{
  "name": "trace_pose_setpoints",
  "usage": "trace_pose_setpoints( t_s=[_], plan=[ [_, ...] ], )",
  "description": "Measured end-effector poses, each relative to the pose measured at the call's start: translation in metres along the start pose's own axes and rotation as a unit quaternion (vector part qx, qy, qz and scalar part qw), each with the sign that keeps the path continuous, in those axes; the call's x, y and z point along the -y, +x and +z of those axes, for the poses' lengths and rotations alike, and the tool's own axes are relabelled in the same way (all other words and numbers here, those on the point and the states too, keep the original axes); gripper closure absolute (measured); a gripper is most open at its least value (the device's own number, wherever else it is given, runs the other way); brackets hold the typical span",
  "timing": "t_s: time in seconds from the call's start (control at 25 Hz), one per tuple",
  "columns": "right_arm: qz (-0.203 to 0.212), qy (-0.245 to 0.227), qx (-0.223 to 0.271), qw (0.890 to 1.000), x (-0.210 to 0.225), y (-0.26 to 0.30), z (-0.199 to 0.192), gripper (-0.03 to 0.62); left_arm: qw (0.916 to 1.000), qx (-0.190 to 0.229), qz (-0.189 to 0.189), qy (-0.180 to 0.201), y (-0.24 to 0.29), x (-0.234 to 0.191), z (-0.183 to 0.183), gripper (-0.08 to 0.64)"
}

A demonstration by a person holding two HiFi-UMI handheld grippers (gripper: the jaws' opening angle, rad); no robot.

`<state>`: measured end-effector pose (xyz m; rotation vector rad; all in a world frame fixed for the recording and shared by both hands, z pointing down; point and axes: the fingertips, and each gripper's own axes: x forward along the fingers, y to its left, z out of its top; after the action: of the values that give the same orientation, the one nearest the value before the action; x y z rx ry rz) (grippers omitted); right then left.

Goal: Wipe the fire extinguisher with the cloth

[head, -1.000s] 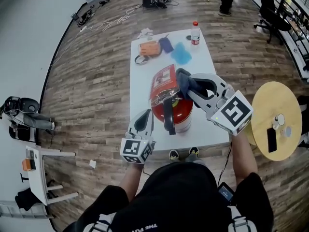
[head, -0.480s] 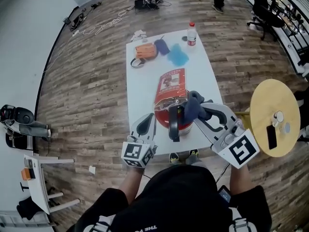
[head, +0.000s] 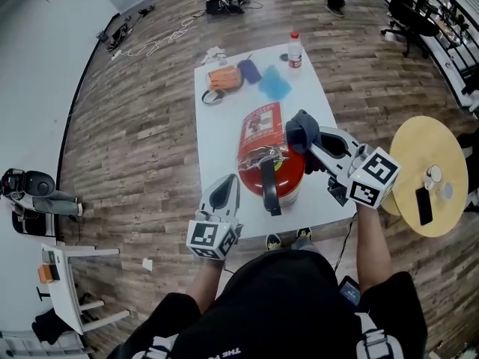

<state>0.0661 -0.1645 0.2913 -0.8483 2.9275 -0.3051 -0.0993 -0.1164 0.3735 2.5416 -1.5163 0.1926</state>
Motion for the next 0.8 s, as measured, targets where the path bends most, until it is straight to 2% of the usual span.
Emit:
trace_pose_setpoints(
  t_s=[0.08, 0.24, 0.4, 0.56, 0.68, 0.8],
  plan=[
    [-0.032, -0.003, -0.058, 0.998, 0.013, 0.003, -0.050, 0.519, 1.0000, 0.000, 0.000, -0.001, 0.001, 0.000, -0.001, 0.537],
    [-0.050, 0.102, -0.081, 0.990, 0.030, 0.000, -0.126, 0.523, 1.0000, -0.005, -0.001, -0.001, 0.004, 0.002, -0.003, 0.537],
    [-0.073, 0.174, -0.141, 0.972, 0.044, -0.011, -0.214, 0.522, 0.9999, -0.010, -0.002, -0.003, 0.003, 0.003, -0.007, 0.537],
    [-0.099, 0.198, -0.228, 0.948, 0.052, -0.020, -0.297, 0.522, 0.9998, -0.019, -0.006, -0.004, 0.003, 0.006, -0.015, 0.537],
    [-0.111, 0.233, -0.245, 0.935, 0.054, -0.024, -0.325, 0.522, 0.9997, -0.021, -0.010, -0.003, 0.004, 0.010, -0.016, 0.537],
    [-0.114, 0.237, -0.277, 0.924, 0.046, -0.034, -0.339, 0.522, 0.9996, -0.021, -0.017, -0.003, 0.006, 0.015, -0.016, 0.537]
  ],
)
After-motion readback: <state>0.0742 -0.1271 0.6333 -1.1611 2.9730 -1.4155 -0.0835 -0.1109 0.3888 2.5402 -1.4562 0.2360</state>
